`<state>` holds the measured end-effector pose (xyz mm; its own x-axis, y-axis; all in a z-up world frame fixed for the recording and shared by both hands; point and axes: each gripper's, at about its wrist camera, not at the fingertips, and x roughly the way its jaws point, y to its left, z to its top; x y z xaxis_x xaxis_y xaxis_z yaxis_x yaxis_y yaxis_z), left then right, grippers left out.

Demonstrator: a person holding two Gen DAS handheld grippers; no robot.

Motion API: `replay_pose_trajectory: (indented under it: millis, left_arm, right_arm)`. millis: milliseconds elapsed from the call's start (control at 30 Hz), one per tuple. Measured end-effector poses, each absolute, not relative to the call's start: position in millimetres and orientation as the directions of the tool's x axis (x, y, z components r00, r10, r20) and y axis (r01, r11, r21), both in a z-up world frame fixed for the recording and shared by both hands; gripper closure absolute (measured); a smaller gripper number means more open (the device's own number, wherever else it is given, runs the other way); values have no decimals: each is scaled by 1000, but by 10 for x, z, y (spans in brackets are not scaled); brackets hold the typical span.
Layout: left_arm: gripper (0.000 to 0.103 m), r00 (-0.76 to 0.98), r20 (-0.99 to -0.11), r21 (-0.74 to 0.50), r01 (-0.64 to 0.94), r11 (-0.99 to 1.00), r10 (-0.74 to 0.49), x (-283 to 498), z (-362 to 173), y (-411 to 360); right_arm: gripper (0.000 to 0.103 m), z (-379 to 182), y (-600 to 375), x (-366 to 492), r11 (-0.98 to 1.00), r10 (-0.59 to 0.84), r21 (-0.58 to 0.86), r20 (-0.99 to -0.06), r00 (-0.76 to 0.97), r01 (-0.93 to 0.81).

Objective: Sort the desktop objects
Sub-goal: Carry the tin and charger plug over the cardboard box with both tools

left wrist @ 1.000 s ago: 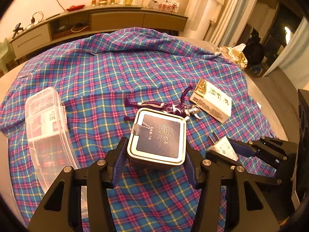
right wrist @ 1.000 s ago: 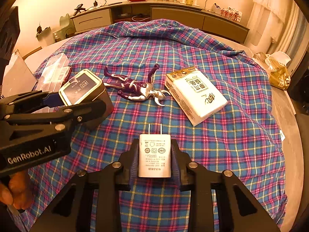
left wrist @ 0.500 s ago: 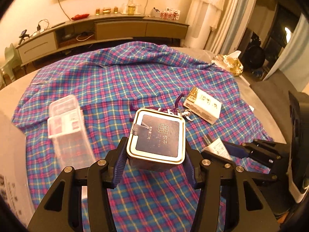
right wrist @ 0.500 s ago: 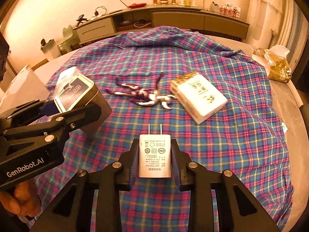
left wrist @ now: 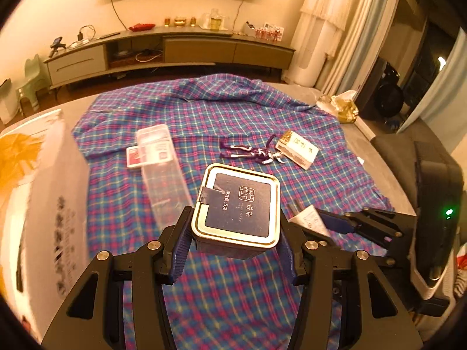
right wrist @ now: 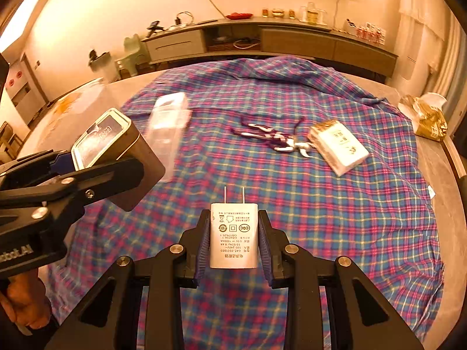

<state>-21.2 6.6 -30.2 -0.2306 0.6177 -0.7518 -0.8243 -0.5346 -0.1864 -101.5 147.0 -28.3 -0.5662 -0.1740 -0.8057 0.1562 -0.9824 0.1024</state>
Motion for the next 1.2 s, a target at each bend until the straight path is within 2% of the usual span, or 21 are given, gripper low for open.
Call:
replay_pose_trajectory:
  millis: [600, 900, 1200]
  left_arm:
    - [49, -292, -702, -212, -786, -581, 650, -139, 332, -992]
    - [49, -317, -685, -246, -746, -618, 656, -343, 561, -1570]
    - [49, -357, -685, -275, -680, -680, 635, -717, 619, -2108]
  right_arm:
    - [71, 249, 563, -571, -946, -249, 66, -773, -584, 316]
    - [71, 546, 44, -456, -910, -297, 40, -757, -582, 412]
    - [71, 789, -416, -462, -863, -377, 76, -756, -535, 500]
